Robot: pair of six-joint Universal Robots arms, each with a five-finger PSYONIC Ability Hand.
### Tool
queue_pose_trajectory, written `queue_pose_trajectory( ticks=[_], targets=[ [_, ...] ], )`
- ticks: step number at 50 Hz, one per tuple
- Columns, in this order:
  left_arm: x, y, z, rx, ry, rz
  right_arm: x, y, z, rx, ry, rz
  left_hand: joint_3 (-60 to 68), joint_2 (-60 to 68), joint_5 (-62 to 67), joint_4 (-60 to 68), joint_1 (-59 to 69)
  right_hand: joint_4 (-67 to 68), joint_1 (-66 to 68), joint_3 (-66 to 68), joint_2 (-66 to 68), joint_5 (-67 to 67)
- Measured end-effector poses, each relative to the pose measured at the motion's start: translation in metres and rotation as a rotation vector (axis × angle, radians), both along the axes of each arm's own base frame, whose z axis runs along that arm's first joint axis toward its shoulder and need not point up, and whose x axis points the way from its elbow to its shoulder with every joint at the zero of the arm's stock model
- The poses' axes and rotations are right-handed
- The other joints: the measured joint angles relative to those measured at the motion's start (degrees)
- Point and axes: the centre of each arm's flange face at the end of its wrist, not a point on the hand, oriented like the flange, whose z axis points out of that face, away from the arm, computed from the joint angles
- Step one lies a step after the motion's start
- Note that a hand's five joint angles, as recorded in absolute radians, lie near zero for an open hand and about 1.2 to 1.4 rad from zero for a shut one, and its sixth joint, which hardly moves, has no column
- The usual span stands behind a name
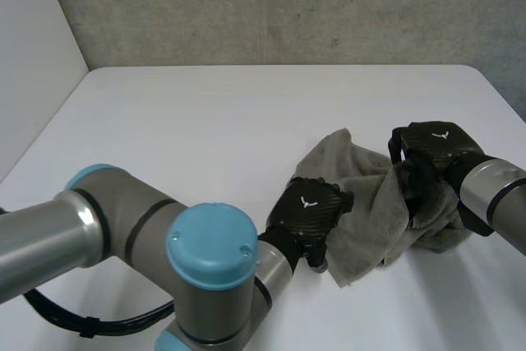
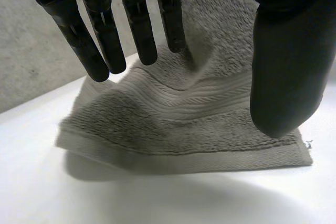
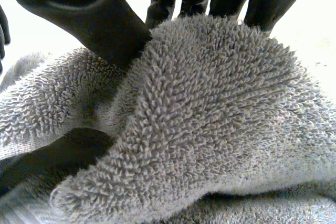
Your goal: Fold the towel.
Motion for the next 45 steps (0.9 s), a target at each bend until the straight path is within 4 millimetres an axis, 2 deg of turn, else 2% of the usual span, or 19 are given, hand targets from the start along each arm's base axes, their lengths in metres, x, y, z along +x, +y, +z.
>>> queue_pose_trajectory(
  ticks=[12, 23, 39, 45],
  targets=[
    [-0.015, 0.007, -0.026, 0.089, -0.041, -0.025, 0.000, 0.008, 0.002, 0.008, -0.025, 0.013, 0.06, 0.02, 0.18, 0.01, 0.01, 0.00, 0.00, 0.00, 0.00, 0.00],
    [-0.026, 0.002, -0.036, 0.098, -0.066, -0.028, 0.003, 0.013, -0.002, 0.021, -0.027, 0.040, 0.17, 0.08, 0.58, 0.01, 0.06, 0.00, 0.00, 0.00, 0.00, 0.00],
    [-0.036, -0.010, -0.028, 0.079, -0.040, -0.007, 0.004, 0.019, -0.008, 0.039, -0.025, 0.051, 4.49, 3.90, 5.17, 3.23, 3.65, 0.01, 0.00, 0.00, 0.00, 0.00],
    [-0.034, -0.017, -0.022, 0.073, -0.023, 0.055, 0.004, 0.024, -0.002, 0.025, -0.030, 0.056, 4.49, 3.90, 5.19, 3.23, 3.65, 0.01, 0.00, 0.00, 0.00, 0.00]
  ],
)
